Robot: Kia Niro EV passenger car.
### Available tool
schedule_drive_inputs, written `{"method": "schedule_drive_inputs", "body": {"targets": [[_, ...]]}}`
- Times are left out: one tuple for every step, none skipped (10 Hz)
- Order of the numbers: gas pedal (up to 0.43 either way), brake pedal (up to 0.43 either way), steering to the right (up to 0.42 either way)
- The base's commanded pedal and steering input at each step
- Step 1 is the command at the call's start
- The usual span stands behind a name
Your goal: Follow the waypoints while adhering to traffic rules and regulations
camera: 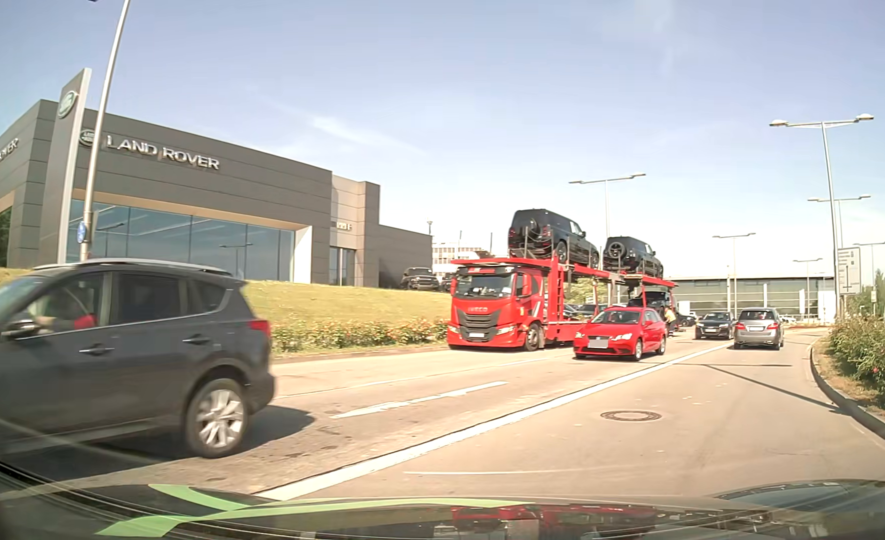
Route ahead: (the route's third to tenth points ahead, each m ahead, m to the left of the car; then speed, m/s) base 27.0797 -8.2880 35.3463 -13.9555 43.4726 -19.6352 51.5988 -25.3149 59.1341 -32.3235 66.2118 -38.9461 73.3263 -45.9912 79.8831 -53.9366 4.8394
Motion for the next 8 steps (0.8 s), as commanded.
{"method": "schedule_drive_inputs", "body": {"targets": [[0.118, 0.000, 0.332], [0.118, 0.000, 0.332], [0.118, 0.000, 0.331], [0.118, 0.000, 0.323], [0.118, 0.000, 0.302], [0.118, 0.000, 0.291], [0.118, 0.000, 0.280], [0.118, 0.000, 0.257]]}}
